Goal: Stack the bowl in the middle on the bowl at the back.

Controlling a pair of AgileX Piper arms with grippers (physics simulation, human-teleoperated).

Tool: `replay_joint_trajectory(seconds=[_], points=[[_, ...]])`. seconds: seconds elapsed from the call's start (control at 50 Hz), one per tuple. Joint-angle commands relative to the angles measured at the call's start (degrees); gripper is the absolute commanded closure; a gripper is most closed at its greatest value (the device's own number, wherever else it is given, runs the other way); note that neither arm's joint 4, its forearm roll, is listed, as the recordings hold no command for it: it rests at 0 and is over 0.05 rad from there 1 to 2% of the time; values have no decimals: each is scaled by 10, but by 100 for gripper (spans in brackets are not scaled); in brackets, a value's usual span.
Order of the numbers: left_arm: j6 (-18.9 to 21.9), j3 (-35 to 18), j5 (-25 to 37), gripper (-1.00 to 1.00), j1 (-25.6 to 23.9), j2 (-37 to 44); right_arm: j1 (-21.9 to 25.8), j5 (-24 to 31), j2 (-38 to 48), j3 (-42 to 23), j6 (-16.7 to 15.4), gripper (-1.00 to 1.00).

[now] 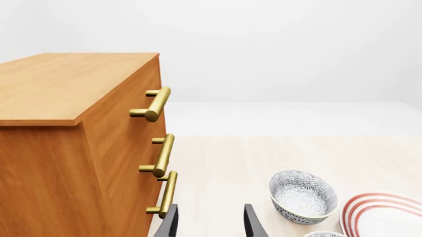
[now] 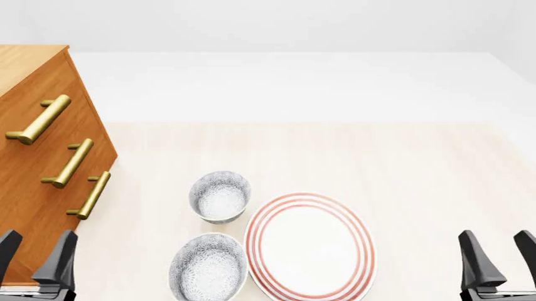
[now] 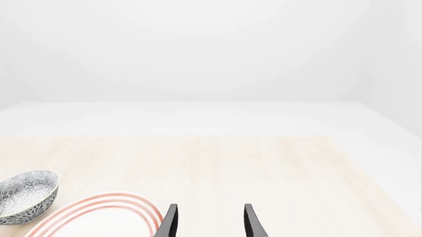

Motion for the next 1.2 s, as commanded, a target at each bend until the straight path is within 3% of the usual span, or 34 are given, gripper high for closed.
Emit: replay_joint_trajectory(seconds=[0.02,0.28,0.34,0.48,0.52,0.56,0.8,0.84,0.94,1.0,1.02,1.12,1.14,1.18,1.2], points=[[4,-1,-1,-100,-1,4,-2,3,2,-1,0,-100],[4,-1,-13,-100,-2,22,-2,7,-2,-2,1,-100],[28,-2,-1,-100,-22,7,-1,7,-2,-3,-1,-100],[23,-22,8,-100,-31,14,-1,8,-2,-4,-1,-100],[43,-29,18,-100,-41,5,-1,8,-2,-5,-1,-100],[7,-53,32,-100,-35,18,0,8,-2,-5,0,-100],[8,-193,117,-100,-107,93,2,8,-2,-6,4,-100],[-21,-219,135,-100,-111,122,2,8,-2,-6,5,-100],[-16,-246,164,-100,-138,169,2,8,-2,-6,6,-100],[-25,-265,196,-100,-156,191,2,8,-2,-6,6,-100],[-44,-270,203,-100,-156,207,2,7,-2,-6,7,-100],[-45,-288,233,-100,-181,239,1,6,-2,-5,9,-100],[-69,-293,242,-100,-188,256,0,6,-2,-5,10,-100],[-69,-297,255,-100,-215,273,1,6,-2,-5,9,-100],[-141,-290,264,-100,-236,300,1,6,-2,-6,9,-100]])
